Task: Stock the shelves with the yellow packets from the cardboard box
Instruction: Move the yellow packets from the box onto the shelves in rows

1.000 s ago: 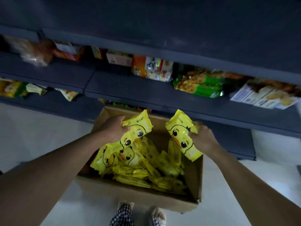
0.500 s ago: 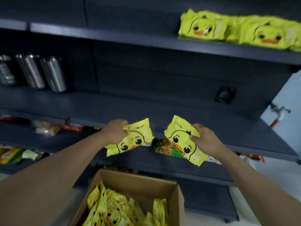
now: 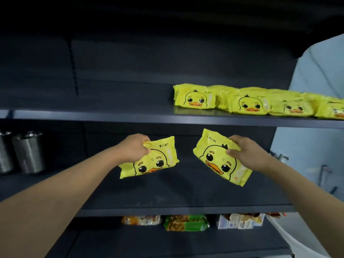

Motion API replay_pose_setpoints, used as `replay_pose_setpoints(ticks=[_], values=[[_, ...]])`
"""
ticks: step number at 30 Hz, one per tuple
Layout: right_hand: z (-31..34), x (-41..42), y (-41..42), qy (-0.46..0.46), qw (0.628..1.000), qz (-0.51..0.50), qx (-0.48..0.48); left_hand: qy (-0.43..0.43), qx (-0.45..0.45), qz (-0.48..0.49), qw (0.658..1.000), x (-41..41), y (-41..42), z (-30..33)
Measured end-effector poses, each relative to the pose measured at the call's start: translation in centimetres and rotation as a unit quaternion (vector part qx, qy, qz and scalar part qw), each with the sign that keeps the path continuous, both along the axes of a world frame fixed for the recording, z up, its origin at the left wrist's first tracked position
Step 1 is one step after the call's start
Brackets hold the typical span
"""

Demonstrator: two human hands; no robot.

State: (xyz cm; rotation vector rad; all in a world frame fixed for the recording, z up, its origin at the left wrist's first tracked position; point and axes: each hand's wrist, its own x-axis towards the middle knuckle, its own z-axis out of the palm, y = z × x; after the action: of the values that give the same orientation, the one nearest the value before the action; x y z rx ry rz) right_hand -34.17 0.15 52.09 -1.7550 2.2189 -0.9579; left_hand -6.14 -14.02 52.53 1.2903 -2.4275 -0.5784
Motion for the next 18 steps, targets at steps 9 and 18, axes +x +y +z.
replay_pose_setpoints(ticks=[9, 18], values=[[8.0, -4.1, -3.3, 0.064, 0.997, -0.009, -0.034, -0.010, -0.055, -0.048, 0.997, -3.4, -2.3, 7.8], [14.9, -6.8, -12.3, 0.101, 0.992, 0.072, -0.035, 0.028, -0.060, -0.013, 0.998, -6.4, -5.4, 13.4]])
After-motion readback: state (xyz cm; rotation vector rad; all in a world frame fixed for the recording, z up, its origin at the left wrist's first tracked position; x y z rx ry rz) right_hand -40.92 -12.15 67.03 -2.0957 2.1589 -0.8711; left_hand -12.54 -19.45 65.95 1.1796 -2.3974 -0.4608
